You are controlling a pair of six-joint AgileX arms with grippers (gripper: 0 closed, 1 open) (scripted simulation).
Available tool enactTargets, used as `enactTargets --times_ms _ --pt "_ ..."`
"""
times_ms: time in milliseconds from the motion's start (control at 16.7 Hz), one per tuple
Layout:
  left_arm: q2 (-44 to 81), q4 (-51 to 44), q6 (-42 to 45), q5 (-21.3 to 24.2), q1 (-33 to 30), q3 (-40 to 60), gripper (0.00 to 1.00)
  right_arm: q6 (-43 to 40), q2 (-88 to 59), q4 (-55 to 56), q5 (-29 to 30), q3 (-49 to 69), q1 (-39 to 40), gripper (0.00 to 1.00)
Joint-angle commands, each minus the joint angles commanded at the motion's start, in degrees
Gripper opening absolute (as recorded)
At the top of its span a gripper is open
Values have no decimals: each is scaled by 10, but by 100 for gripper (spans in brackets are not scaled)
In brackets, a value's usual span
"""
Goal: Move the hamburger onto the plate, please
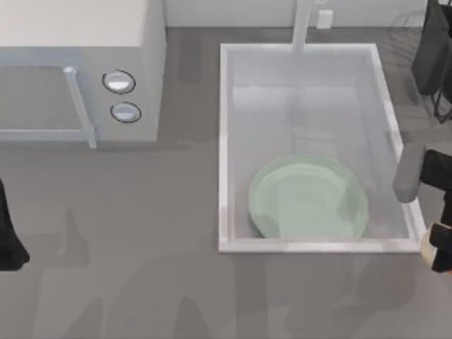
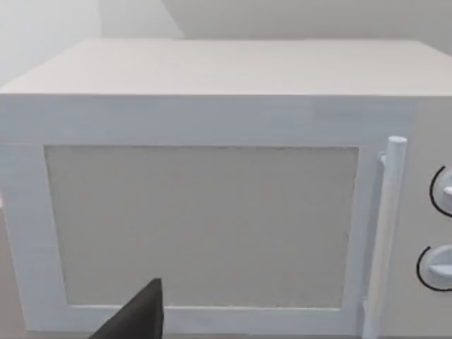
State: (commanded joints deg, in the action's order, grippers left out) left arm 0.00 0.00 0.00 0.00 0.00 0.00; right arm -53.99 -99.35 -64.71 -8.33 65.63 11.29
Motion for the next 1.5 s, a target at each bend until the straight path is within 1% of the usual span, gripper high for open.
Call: enactTargets --times_ms 240,480,660,780,900,1020,1500 --pt "0 0 0 0 0 0 100 -292 -78 -20 -19 41 103 0" --pt "0 0 0 0 0 0 100 -571 -123 -30 -12 88 176 0" --pt "0 0 0 0 0 0 100 -733 -133 -28 11 128 208 0" --pt "0 0 0 0 0 0 100 -812 -131 -24 32 155 221 0" --pt "0 0 0 0 0 0 100 -866 -126 -19 53 177 227 0" --pt "0 0 0 0 0 0 100 -899 -120 -14 69 192 229 0" --pt "0 0 0 0 0 0 100 -908 -121 -5 74 190 228 0"
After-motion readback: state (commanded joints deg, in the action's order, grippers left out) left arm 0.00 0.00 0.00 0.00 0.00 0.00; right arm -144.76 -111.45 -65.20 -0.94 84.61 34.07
